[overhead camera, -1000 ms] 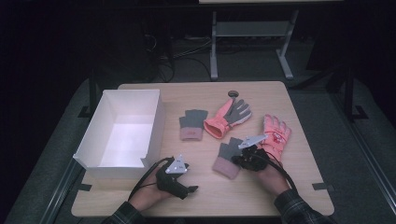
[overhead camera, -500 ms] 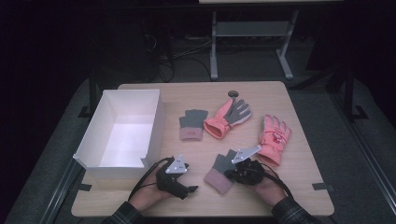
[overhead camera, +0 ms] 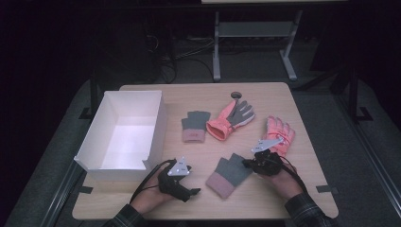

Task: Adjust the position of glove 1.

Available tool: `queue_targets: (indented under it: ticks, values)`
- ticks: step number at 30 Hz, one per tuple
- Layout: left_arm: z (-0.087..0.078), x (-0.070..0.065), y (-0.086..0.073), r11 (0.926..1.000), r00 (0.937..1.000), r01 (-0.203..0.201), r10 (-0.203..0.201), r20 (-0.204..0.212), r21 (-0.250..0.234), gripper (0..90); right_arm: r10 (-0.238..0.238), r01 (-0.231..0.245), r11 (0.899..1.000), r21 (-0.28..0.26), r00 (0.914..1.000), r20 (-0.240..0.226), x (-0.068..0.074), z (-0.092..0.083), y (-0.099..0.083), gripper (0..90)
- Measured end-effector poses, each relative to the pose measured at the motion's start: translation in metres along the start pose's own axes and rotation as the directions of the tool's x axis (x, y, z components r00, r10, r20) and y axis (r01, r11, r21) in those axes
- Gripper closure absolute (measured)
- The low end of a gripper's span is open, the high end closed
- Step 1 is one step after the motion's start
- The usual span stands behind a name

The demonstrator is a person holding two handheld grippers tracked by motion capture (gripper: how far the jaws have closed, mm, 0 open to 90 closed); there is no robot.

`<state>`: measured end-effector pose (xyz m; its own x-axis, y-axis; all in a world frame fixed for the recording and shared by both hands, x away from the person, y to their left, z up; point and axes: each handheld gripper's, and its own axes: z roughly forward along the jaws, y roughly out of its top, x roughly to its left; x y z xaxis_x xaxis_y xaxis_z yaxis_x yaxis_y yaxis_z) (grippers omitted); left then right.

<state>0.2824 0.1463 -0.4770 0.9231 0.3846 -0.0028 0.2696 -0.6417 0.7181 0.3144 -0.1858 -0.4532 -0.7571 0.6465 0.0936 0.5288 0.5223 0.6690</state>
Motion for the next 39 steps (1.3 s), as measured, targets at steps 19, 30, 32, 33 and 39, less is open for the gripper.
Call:
queue_targets:
  ticks: [19,30,32,33,39]
  values:
    - [0.000,0.000,0.000,1.0000,1.0000,0.001,-0.001,-0.001,-0.006,12.9,-0.024,0.025,0.998,0.054,0.9994,-0.023,0.015,-0.011,-0.023,90.0]
    - [0.001,0.000,0.000,1.0000,1.0000,0.003,-0.003,-0.004,-0.006,12.9,-0.025,0.027,0.996,-0.090,0.9995,0.020,0.010,-0.042,-0.043,60.8]
    - [0.001,-0.001,0.000,0.9999,1.0000,0.006,-0.006,-0.006,-0.008,12.9,-0.014,0.018,0.995,-0.094,0.9989,0.045,0.008,-0.048,-0.053,54.5]
    - [0.001,-0.002,0.000,0.9998,0.9998,0.018,-0.018,-0.009,-0.013,12.9,-0.009,0.015,0.995,-0.098,0.9981,0.060,0.007,-0.051,-0.057,44.0]
    - [0.002,-0.002,0.000,0.9995,0.9996,0.027,-0.028,-0.011,-0.013,12.9,0.019,-0.010,0.995,-0.096,0.9956,0.092,0.002,-0.055,-0.075,25.9]
